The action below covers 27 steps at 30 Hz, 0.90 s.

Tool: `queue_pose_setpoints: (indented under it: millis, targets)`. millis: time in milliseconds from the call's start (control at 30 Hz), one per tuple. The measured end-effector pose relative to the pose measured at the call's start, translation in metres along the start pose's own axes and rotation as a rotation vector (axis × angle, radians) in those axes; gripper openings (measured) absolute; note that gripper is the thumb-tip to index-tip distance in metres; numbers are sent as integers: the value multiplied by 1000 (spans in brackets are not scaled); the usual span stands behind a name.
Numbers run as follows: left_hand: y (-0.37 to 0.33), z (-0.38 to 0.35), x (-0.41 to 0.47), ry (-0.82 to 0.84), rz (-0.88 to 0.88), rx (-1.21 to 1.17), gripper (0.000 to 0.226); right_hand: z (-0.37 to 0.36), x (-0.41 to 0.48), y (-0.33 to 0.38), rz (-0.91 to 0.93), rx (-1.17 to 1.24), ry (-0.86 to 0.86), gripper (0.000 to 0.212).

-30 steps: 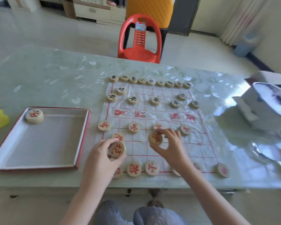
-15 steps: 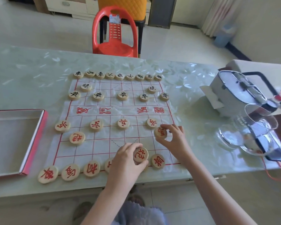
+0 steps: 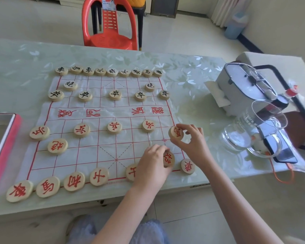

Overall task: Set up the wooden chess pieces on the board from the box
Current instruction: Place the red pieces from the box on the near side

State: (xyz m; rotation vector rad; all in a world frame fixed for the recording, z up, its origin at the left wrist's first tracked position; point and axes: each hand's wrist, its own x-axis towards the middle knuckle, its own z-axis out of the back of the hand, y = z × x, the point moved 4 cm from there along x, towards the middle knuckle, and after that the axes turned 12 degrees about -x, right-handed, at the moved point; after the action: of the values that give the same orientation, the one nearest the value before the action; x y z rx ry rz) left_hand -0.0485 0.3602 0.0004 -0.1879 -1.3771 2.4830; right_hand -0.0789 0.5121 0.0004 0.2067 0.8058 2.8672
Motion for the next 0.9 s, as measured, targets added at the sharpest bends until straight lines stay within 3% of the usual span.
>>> queue_pose_setpoints:
  millis: [200, 467, 900]
  targets:
    - [15, 22, 36, -131, 41, 36, 46, 4, -30, -7, 42, -61, 80, 45]
    - [18, 8, 73, -16, 11, 44, 48, -14, -75, -7, 200, -205, 139, 46]
    - [25, -12, 84, 59, -19, 178, 52, -25, -80, -13, 189, -322, 183, 46]
